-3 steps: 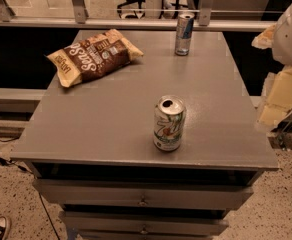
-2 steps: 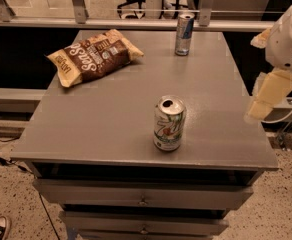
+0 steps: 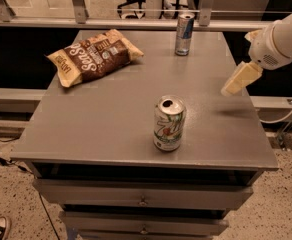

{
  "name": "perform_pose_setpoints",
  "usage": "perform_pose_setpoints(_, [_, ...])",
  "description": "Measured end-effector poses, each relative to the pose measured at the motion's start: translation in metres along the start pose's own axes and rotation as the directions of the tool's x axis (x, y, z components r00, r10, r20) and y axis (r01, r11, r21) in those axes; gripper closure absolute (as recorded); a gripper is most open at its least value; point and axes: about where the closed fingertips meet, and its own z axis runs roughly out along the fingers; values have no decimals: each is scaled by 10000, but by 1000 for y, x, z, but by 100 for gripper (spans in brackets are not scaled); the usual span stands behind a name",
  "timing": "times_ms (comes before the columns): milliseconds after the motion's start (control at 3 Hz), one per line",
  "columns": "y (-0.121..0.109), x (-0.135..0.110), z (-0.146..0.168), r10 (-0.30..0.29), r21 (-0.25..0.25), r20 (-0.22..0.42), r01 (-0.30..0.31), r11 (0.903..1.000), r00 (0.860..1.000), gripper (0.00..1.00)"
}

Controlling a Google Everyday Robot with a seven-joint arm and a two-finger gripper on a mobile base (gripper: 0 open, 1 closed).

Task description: Move redbull can near 7up can

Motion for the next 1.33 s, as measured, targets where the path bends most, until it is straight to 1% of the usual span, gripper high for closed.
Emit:
perform_pose_setpoints(333, [-40,-17,35,772,199,1522,-812,9965,9853,0])
perform_pose_setpoints(667, [-39,-17,35,764,193,1512,-802,9966,9855,0])
perform_pose_setpoints(1000, [-44,-40,55,763,144,2322,-819,9965,9697,0])
perform_pose_setpoints(1333, [-66,-70,79,1136,187,3399,-1275,9917,9336,0])
